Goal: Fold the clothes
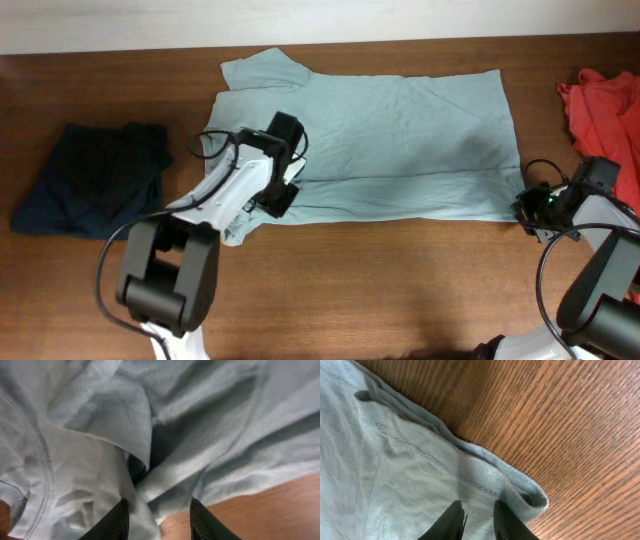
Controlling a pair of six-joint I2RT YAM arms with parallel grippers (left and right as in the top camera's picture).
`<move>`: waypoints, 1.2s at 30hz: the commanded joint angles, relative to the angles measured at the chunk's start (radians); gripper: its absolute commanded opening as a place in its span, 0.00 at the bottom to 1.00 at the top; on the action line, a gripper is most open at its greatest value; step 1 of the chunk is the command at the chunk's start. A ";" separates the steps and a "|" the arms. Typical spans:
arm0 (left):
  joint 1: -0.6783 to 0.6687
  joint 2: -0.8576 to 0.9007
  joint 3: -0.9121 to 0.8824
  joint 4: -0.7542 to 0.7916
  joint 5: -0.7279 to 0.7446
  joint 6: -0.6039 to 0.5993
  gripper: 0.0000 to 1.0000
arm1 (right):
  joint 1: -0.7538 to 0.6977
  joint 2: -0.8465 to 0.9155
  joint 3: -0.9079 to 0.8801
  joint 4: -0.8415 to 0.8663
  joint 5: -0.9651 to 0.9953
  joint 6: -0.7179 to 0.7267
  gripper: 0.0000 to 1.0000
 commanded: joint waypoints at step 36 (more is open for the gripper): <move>0.090 0.026 0.142 0.187 -0.275 0.111 0.00 | -0.008 0.043 -0.034 -0.030 0.144 0.002 0.27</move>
